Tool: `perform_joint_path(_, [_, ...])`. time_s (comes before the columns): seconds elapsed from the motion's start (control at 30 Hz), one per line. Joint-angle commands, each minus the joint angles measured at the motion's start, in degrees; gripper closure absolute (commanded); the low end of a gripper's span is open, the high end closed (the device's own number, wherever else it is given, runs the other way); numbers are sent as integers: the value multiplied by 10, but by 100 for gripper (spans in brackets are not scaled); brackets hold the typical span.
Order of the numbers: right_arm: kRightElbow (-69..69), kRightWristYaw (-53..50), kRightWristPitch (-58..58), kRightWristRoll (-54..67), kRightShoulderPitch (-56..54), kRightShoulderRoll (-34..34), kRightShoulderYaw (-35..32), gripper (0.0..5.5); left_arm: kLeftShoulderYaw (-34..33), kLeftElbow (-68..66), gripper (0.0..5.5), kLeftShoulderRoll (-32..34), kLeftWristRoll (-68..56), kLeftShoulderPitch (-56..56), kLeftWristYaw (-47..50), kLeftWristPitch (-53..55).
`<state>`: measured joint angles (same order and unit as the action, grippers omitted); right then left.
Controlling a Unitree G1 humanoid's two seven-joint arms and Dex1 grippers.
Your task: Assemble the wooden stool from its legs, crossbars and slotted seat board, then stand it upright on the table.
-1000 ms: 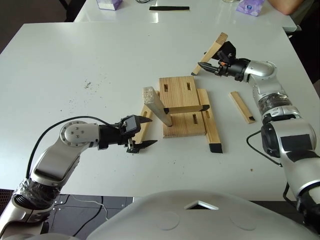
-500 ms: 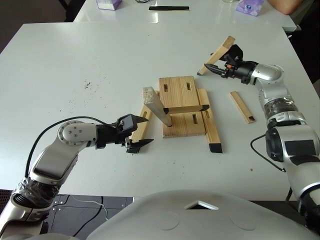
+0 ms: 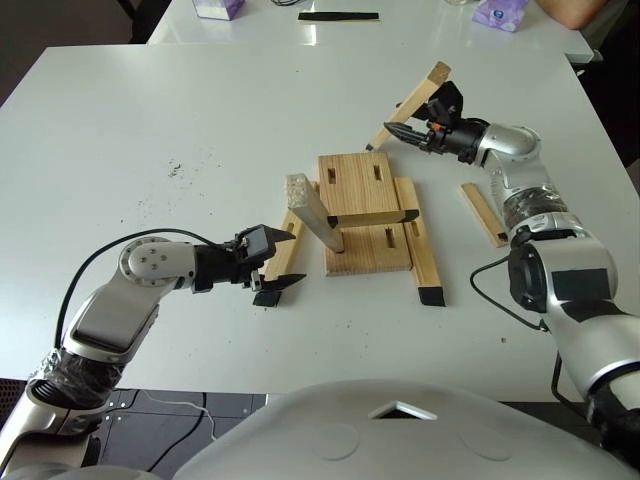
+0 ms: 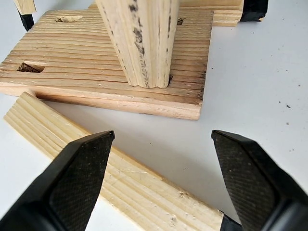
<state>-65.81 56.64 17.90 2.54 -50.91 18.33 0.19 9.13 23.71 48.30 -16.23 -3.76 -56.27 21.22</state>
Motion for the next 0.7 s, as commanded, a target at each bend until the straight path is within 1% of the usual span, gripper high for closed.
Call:
perform_joint_path(0.03, [17, 45, -21, -1, 16, 22, 7, 351, 2, 3, 173, 4, 7, -10, -4, -3])
perform_joint_path(0.4, [63, 99, -54, -10, 48, 54, 30, 351, 2, 7, 173, -3, 16, -22, 11, -3])
perform_joint_path(0.7, [174, 137, -111, 27, 106, 80, 27, 351, 1, -2, 173, -3, 25, -29, 18, -14])
